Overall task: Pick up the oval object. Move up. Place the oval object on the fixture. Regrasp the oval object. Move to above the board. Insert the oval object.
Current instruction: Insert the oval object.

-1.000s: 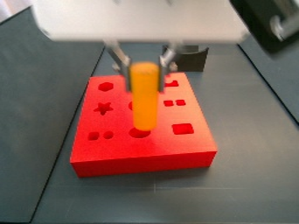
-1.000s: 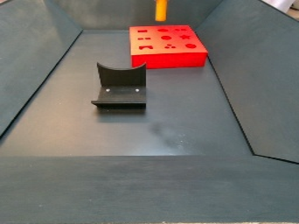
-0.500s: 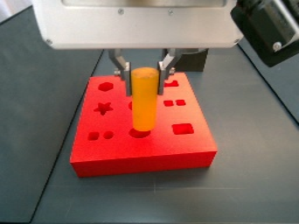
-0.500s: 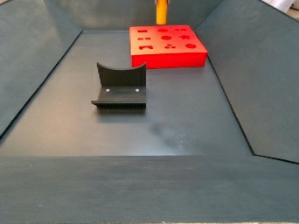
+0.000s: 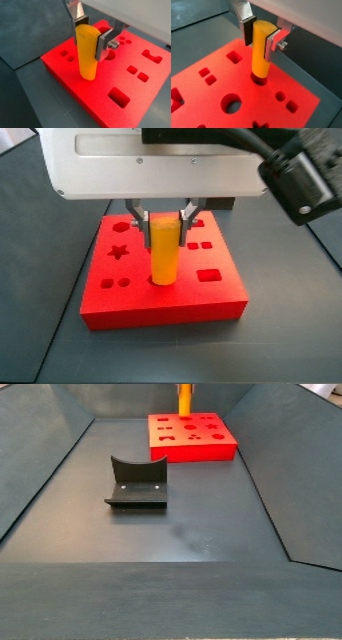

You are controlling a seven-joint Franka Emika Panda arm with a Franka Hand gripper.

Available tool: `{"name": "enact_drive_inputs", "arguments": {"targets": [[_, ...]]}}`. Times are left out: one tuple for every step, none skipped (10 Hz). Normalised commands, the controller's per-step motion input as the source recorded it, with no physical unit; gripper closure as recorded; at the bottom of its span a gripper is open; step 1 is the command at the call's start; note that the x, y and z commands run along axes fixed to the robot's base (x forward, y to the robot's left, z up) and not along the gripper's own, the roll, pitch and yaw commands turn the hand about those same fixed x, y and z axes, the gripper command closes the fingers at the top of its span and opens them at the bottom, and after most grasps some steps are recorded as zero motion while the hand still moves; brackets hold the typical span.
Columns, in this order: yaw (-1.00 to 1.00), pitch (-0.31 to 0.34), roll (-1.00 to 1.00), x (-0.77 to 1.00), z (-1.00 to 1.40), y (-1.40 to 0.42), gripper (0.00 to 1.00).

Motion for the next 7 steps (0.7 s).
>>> {"name": "enact_drive_inputs", "arguments": {"targets": [[-0.04, 0.011, 0.04, -0.03, -0.01, 0.12, 1.00], [0.00, 0.004, 0.03, 0.00, -0.01, 0.04, 1.00], [0.00, 0.000, 0.03, 0.00, -0.01, 0.01, 1.00], [0.00, 0.000, 0.03, 0.00, -0.03, 0.00, 1.00], [0.00, 0.000, 0.02, 0.00, -0.07, 0.00, 1.00], [0.00, 0.000, 0.04, 0.00, -0.10, 0.03, 1.00], [0.00, 0.000, 0.01, 0.00, -0.09, 0.01, 1.00]]}}
